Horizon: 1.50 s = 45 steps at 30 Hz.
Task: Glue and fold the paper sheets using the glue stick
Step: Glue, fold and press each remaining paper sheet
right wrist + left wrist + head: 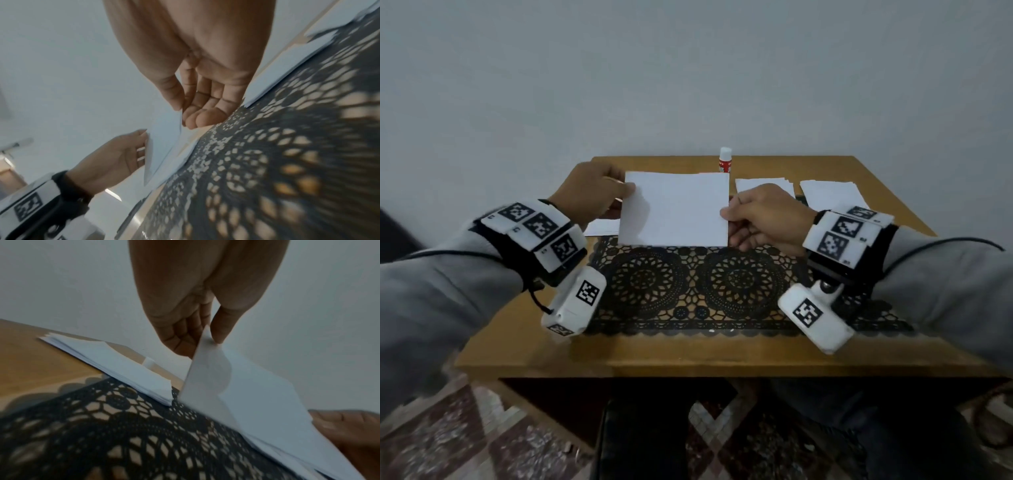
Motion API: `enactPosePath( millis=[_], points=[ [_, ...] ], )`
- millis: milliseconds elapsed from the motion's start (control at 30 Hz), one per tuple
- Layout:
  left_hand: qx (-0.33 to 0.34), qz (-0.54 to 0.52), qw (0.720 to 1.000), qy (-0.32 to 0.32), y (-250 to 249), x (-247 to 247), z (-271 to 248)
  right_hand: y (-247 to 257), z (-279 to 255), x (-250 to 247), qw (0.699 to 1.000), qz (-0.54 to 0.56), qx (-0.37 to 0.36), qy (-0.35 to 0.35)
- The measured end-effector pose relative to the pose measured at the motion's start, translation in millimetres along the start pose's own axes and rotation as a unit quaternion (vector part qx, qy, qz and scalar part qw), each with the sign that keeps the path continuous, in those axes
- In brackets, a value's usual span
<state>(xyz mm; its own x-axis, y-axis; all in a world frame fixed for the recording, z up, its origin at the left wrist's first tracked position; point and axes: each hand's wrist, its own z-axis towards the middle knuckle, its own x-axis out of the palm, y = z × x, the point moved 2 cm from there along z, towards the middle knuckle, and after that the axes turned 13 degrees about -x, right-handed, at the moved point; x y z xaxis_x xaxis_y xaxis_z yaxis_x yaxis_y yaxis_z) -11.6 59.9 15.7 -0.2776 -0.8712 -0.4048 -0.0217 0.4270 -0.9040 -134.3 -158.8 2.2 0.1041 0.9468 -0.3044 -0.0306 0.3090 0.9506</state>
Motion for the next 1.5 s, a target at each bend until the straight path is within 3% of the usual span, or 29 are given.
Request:
enactPosePath(
  millis=[100,233,400,567,700,867,1200,1333,1500],
  points=[
    [-0.056,0.009,0.998,0.001,10.3,-13.7,9.7,4.7,21.0,12.6,1.0,0.009,0.007,-0.007],
    [-0.097,0.099,0.99,-0.024,17.8,-34.8,27.5,5.2,52.6,39.4,0.998,-0.008,0.054,0.009],
    [-0.102,0.175,0.976,-0.083,20.7,-52.3,45.5,5.7,87.4,67.5,0.995,-0.039,0.09,-0.002],
    [-0.121,0.218,0.963,-0.105,27.8,-60.5,51.0,7.5,103.6,85.9,0.987,-0.047,0.141,0.057],
    [-0.128,0.234,0.958,-0.1,37.9,-63.5,54.2,5.4,111.9,91.7,0.986,-0.083,0.134,0.059],
    [-0.133,0.236,0.957,-0.104,46.9,-63.2,57.2,-4.1,123.3,93.0,0.984,-0.147,0.101,0.011],
    [-0.109,0.285,0.942,-0.14,45.5,-69.3,76.2,-4.4,143.8,99.3,0.973,-0.202,0.101,0.037],
    [-0.126,0.293,0.94,-0.119,47.4,-68.5,76.0,-6.4,144.7,100.7,0.971,-0.194,0.131,0.05],
    [-0.13,0.321,0.933,-0.092,44.8,-59.7,68.7,-7.8,139.4,100.1,0.975,-0.199,0.09,0.032]
  ],
)
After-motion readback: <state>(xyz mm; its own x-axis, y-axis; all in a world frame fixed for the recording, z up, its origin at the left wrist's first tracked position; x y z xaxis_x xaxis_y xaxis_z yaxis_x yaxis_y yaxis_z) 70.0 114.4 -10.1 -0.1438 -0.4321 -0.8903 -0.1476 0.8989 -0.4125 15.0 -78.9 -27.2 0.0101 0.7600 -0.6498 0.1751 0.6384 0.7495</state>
